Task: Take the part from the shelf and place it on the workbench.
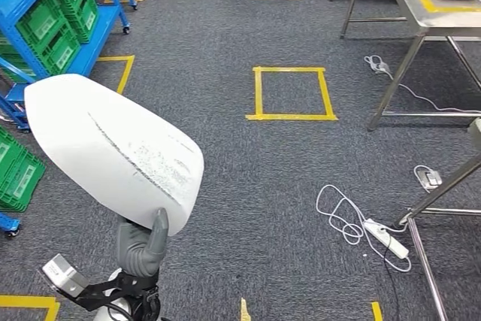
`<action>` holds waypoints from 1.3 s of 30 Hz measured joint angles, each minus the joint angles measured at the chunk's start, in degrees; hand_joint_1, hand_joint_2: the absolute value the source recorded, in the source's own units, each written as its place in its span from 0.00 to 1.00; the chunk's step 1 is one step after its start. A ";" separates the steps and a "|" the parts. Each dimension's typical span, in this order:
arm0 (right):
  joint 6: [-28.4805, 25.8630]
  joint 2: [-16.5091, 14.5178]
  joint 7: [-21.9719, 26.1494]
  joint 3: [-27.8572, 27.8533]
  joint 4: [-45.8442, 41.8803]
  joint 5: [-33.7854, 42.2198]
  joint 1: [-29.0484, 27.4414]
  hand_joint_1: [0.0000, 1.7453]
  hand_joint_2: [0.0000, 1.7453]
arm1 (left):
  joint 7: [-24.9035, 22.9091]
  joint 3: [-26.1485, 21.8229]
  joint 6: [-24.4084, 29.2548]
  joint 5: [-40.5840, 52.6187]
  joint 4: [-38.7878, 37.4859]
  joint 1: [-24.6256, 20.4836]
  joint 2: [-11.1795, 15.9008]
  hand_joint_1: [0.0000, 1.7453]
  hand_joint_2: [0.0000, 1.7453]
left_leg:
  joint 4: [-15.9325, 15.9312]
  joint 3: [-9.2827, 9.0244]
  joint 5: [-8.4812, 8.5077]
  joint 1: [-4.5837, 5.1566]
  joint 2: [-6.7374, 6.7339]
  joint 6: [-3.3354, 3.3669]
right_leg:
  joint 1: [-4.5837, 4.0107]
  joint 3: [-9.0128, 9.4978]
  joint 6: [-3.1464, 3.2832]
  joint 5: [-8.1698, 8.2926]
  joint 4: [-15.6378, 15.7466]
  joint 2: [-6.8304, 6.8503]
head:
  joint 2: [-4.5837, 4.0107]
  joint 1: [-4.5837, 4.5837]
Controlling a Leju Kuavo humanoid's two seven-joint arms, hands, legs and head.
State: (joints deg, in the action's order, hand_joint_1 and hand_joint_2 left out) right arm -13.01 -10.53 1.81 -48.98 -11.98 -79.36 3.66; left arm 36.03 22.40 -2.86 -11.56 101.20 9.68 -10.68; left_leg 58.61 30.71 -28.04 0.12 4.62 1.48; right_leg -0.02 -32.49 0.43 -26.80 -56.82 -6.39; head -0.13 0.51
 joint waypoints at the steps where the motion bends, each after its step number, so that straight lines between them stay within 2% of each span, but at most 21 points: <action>1: 0.00 -0.05 -0.02 0.01 0.01 -0.02 0.01 0.00 1.00 | 0.00 0.01 0.00 0.00 0.00 -0.02 -0.02 1.00 1.00 | -0.81 -0.25 -0.17 0.04 0.40 0.21 | 0.11 -0.35 -0.33 0.14 -0.03 -0.58 | 0.00 -0.10; 3: 0.00 -0.04 -0.06 0.02 0.01 -0.07 -0.17 0.00 1.00 | -0.01 0.03 0.00 0.00 0.00 -0.07 -0.15 1.00 1.00 | -1.77 -0.46 -0.12 -0.03 -0.84 0.37 | 0.27 -1.14 -1.01 0.34 -0.06 -1.43 | 0.00 -0.31; 4: -0.01 -0.04 -0.08 0.02 0.01 -0.13 -0.30 0.00 1.00 | -0.01 0.04 -0.01 0.01 0.00 -0.09 -0.23 1.00 1.00 | -2.28 -0.63 0.14 -0.16 -1.58 0.46 | 0.17 -1.64 -1.25 -0.06 -0.62 -0.71 | 0.00 -0.23; 7: -0.08 -0.02 -0.10 0.00 -0.01 -0.27 -0.24 0.00 1.00 | -0.02 0.03 -0.04 -0.03 0.01 -0.11 -0.32 1.00 1.00 | -3.23 -1.00 0.60 -0.27 -4.23 0.82 | -0.04 -5.75 -1.91 -4.57 -8.51 4.18 | 0.00 0.18; 9: -0.08 0.01 -0.09 0.00 -0.02 -0.29 -0.14 0.00 1.00 | -0.03 0.01 -0.04 -0.07 0.00 -0.06 -0.28 1.00 1.00 | -3.20 -0.97 0.50 -0.17 -6.12 0.83 | 0.28 -8.96 -2.42 -7.04 -15.12 5.62 | 0.00 0.24; 10: -0.08 0.03 -0.09 0.00 -0.02 -0.29 -0.17 0.00 1.00 | -0.03 0.01 -0.04 -0.07 0.00 -0.05 -0.28 1.00 1.00 | -3.19 -1.00 0.42 -0.16 -6.98 0.74 | 0.46 -9.26 -2.67 -6.82 -15.91 5.94 | 0.00 0.25; 11: -0.09 0.05 -0.09 0.00 -0.02 -0.29 -0.25 0.00 1.00 | -0.03 0.01 -0.04 -0.07 0.00 -0.05 -0.28 1.00 1.00 | -3.17 -1.06 0.31 -0.19 -7.74 0.60 | 0.64 -8.33 -2.87 -5.57 -14.34 6.28 | 0.00 0.26; 13: -0.10 0.13 -0.10 0.00 -0.02 -0.30 -0.31 0.00 1.00 | -0.03 0.01 -0.04 -0.07 0.00 -0.06 -0.29 1.00 1.00 | -3.03 -1.32 -0.04 -0.21 -9.01 0.08 | 0.80 -3.84 -3.21 -2.23 -6.36 8.26 | 0.00 0.28; 15: -0.09 0.17 -0.09 0.00 -0.03 -0.31 -0.13 0.00 1.00 | -0.04 -0.01 -0.04 -0.07 0.00 -0.10 -0.27 1.00 1.00 | -2.63 -1.45 -0.51 0.06 -9.99 -0.57 | 0.66 -0.45 -2.72 -0.70 -0.61 9.97 | 0.00 0.25; 18: -0.07 0.17 -0.09 0.00 -0.02 -0.31 -0.10 0.00 1.00 | -0.04 0.01 -0.04 -0.06 0.00 -0.18 -0.23 1.00 1.00 | -2.30 -1.61 -0.90 0.13 -10.99 -1.28 | 0.47 -0.15 -1.40 -0.66 -0.04 9.00 | 0.00 0.06; 20: -0.03 0.17 -0.14 0.00 -0.03 -0.29 -0.13 0.00 1.00 | -0.02 0.02 -0.03 -0.07 0.00 -0.22 -0.21 1.00 1.00 | -0.32 -0.94 -2.56 -0.21 -9.09 -1.83 | 0.56 -0.22 -0.66 -0.50 -0.02 7.84 | 0.00 -0.02; 22: -0.02 0.17 -0.15 0.00 -0.03 -0.31 -0.02 0.00 1.00 | -0.01 0.01 0.01 -0.07 0.00 -0.16 -0.13 1.00 1.00 | 6.24 1.88 -6.25 -0.41 -6.14 -2.09 | 0.57 -0.23 -0.09 -0.39 0.02 6.51 | 0.00 -0.13; 24: -0.02 0.17 -0.15 0.00 -0.02 -0.31 0.01 0.00 1.00 | -0.01 -0.01 0.08 -0.07 0.00 -0.01 -0.04 1.00 1.00 | 13.66 5.50 -8.89 -0.41 -5.15 -1.93 | 0.34 -0.23 0.17 -0.35 0.02 4.95 | 0.00 -0.15; 25: -0.02 0.17 -0.17 0.00 -0.02 -0.31 -0.04 0.00 1.00 | -0.01 -0.01 0.10 -0.07 0.00 0.04 -0.02 1.00 1.00 | 15.06 6.37 -8.66 -0.38 -5.00 -1.71 | 0.20 -0.20 0.23 -0.34 0.01 4.12 | 0.00 -0.16; 27: -0.01 0.17 -0.26 0.00 -0.02 -0.28 -0.12 0.00 1.00 | -0.01 -0.01 0.11 -0.07 0.00 0.07 -0.01 1.00 1.00 | 11.35 5.16 -5.11 -0.23 -4.40 -0.99 | -0.02 -0.06 0.27 -0.29 -0.01 2.40 | 0.00 -0.14; 29: 0.03 0.14 -0.37 0.00 -0.02 -0.28 -0.11 0.00 1.00 | -0.01 -0.01 0.11 -0.07 0.00 0.06 -0.01 1.00 1.00 | 3.77 2.06 -1.04 -0.01 -2.01 -0.09 | -0.07 -0.03 0.18 -0.22 -0.06 0.85 | 0.00 -0.10; 31: 0.09 0.07 -0.42 0.00 -0.02 -0.32 -0.06 0.00 1.00 | 0.00 -0.01 0.12 -0.09 0.00 0.05 -0.02 1.00 1.00 | -0.52 0.37 0.18 0.12 -0.08 0.33 | 0.09 -0.49 -0.23 -0.01 -0.18 -0.45 | 0.00 -0.20; 33: 0.16 0.04 -0.43 -0.01 -0.01 -0.37 -0.18 0.00 1.00 | 0.00 0.03 0.13 -0.18 0.00 0.02 -0.08 1.00 1.00 | -1.48 0.13 0.09 0.08 -0.65 0.36 | 0.26 -1.21 -0.92 0.30 -0.13 -1.63 | 0.00 -0.36; 36: 0.01 0.05 -0.33 -0.02 -0.02 -0.56 -0.41 0.00 1.00 | 0.01 0.07 0.19 -0.28 0.00 -0.02 -0.21 1.00 1.00 | -2.72 -0.32 0.72 -0.22 -2.84 0.66 | 0.04 -3.30 -1.71 -1.98 -3.32 1.56 | 0.00 -0.01; 37: -0.09 0.07 -0.24 -0.02 -0.02 -0.75 -0.34 0.00 1.00 | 0.01 0.04 0.25 -0.31 -0.01 0.05 -0.19 1.00 1.00 | -2.83 -0.39 0.79 -0.15 -3.59 0.76 | 0.06 -4.68 -1.93 -3.80 -6.41 3.51 | 0.00 0.16; 39: -0.19 0.09 -0.09 -0.01 -0.02 -1.21 -0.16 0.00 1.00 | 0.01 -0.01 0.39 -0.37 -0.02 0.22 -0.11 1.00 1.00 | -2.82 -0.30 0.76 -0.03 -4.94 0.87 | 0.37 -7.80 -2.49 -6.90 -13.30 5.40 | 0.00 0.30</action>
State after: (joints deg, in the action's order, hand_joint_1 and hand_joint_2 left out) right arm -13.20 -10.44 1.72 -48.99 -12.00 -80.57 3.50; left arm 36.03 22.39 -2.47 -11.93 101.18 9.89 -10.80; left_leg 55.79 30.41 -27.28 0.10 -0.32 2.35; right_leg 0.34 -40.29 -2.06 -33.69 -70.12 -0.98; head -0.13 0.81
